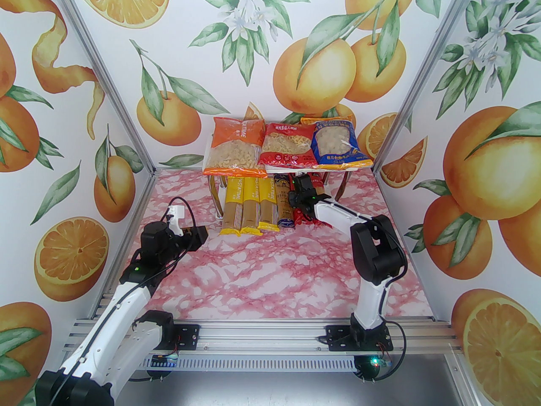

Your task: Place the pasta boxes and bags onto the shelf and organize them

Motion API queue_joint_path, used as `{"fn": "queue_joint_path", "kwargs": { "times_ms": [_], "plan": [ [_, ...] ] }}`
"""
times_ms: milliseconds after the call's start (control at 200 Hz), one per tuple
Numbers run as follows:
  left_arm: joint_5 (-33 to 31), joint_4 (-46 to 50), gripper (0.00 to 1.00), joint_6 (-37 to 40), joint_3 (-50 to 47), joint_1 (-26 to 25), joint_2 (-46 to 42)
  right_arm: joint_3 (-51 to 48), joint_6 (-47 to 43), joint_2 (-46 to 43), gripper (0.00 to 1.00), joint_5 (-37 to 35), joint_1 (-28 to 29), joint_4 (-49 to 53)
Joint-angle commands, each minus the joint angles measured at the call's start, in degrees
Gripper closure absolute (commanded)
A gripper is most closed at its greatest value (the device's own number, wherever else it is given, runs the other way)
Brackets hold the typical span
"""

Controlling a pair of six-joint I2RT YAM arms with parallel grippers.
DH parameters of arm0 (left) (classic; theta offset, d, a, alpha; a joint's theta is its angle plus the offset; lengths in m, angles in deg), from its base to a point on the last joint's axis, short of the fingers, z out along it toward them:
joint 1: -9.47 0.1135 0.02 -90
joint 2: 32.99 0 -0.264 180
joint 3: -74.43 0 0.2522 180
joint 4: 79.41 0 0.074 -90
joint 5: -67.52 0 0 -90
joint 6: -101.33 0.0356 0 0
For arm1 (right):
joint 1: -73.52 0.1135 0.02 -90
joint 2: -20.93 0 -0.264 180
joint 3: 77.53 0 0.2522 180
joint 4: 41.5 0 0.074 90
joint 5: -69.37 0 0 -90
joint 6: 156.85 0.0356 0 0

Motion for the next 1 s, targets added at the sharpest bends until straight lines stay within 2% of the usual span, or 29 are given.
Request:
{"fn": "queue_joint_path", "kwargs": {
  "times_ms": [0, 525, 741, 996],
  "plan": [
    [0.05, -0.64, 0.44, 0.43, -0.47, 0.34, 0.06, -0.74, -0.76, 4.00, 0.66, 12.22, 3.92, 6.78],
    [0.01, -0.98, 0.44, 0.44, -0.52, 0.41, 0.15, 1.36, -0.43, 4.53, 0.68, 15.19, 5.68, 9.67],
    [0.16, -0.85, 0.44, 0.51, -0.42, 0.34, 0.06, 2.12, 1.05, 4.81, 0.68, 10.21, 4.93, 12.84],
    [1.35, -1.22, 0.44, 0.56, -0.58, 0.35, 0.79, -1.63, 3.44, 2.82, 0.68, 4.51, 0.60, 13.67]
  ]
}}
